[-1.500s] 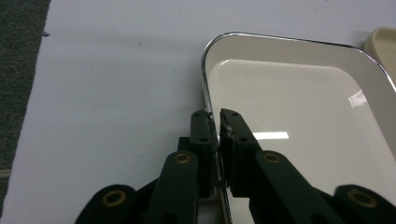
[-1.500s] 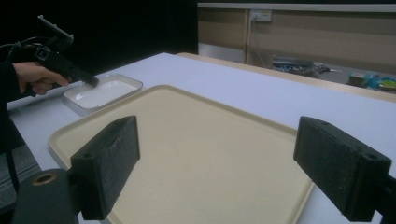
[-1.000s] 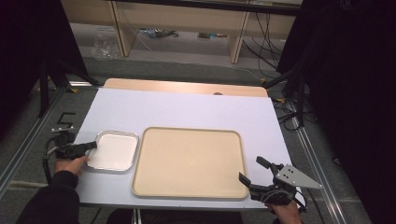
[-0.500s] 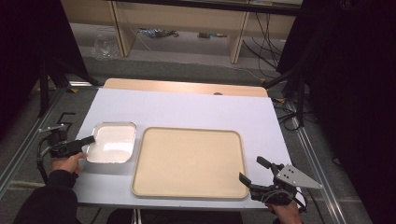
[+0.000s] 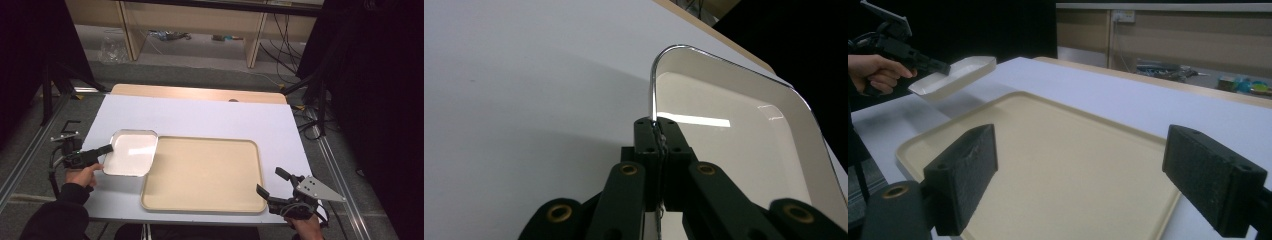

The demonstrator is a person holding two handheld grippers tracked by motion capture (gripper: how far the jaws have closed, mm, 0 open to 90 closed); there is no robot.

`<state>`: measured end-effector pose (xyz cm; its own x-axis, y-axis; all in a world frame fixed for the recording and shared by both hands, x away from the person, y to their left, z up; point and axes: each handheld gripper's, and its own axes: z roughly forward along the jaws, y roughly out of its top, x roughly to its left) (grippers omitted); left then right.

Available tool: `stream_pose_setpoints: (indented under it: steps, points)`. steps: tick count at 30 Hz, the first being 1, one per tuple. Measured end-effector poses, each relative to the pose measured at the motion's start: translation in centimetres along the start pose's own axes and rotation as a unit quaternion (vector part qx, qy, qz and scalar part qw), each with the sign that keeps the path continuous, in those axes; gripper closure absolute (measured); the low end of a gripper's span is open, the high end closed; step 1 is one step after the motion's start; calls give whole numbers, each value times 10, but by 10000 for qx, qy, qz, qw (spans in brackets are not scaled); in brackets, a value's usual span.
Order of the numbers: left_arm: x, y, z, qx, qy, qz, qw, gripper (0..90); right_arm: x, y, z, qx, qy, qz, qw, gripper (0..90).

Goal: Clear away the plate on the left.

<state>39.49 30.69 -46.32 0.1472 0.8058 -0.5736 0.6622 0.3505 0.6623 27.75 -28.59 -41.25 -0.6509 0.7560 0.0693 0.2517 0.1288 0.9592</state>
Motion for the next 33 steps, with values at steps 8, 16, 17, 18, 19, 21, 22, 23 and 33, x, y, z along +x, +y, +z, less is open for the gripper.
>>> stream_pose_setpoints:
  steps: [8,16,17,18,19,21,22,23,33]
  points:
    - [-31,-11,14,215,-258,267,9991,885,-1,0,1,-54,26,-75,10000,152]
    - [-48,-20,28,438,-382,419,9974,885,-1,0,1,-66,33,-70,9999,152]
    - [-49,-21,30,464,-374,432,9973,885,-1,0,1,-63,32,-74,9999,152]
    - [-49,-22,31,504,-376,450,9970,885,-1,0,1,-69,14,-92,9999,152]
    - [-49,-22,31,504,-376,450,9970,885,-1,0,1,-71,17,-97,9999,152]
    - [-52,-23,32,548,-388,469,9966,885,-1,0,1,-73,15,-94,9999,152]
    - [-54,-24,33,563,-436,464,9964,885,-1,0,1,-70,17,-93,9999,152]
    - [-57,-25,34,560,-433,517,9961,885,-2,0,1,-86,5,-120,9999,152]
    - [-79,-35,47,810,-621,732,9921,885,-1,-1,2,-138,27,-60,9999,152]
